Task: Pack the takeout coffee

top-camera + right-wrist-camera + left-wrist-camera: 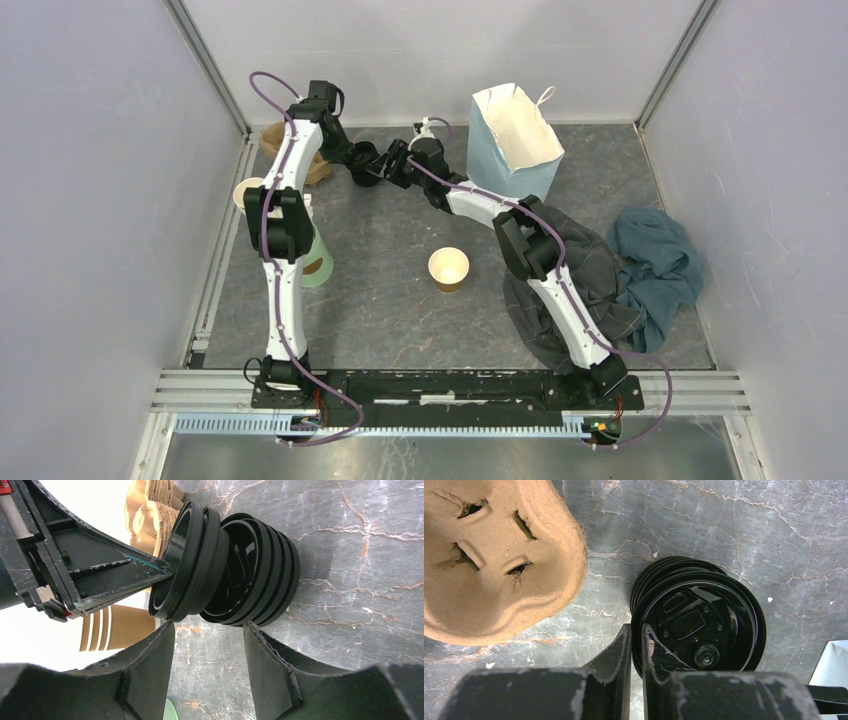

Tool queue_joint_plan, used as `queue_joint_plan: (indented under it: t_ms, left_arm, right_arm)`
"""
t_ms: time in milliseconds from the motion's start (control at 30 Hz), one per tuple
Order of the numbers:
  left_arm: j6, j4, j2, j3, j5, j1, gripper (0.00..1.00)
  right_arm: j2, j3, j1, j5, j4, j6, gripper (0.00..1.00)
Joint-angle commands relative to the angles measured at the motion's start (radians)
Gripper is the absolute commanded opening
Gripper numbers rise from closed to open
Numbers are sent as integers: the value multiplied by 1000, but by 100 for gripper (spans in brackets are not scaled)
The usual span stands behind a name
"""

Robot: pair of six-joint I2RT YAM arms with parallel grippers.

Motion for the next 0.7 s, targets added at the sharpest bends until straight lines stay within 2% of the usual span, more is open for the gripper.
queue_joint_plan:
  t_ms: [0, 667]
  left_arm:
    - [-25, 17, -58, 18, 20, 5, 2]
    - [-26, 18, -54, 40, 46, 5, 2]
  right_arm:
    - [0, 41, -3, 5, 91, 38, 60]
    - [49, 72, -10, 47, 69, 78, 56]
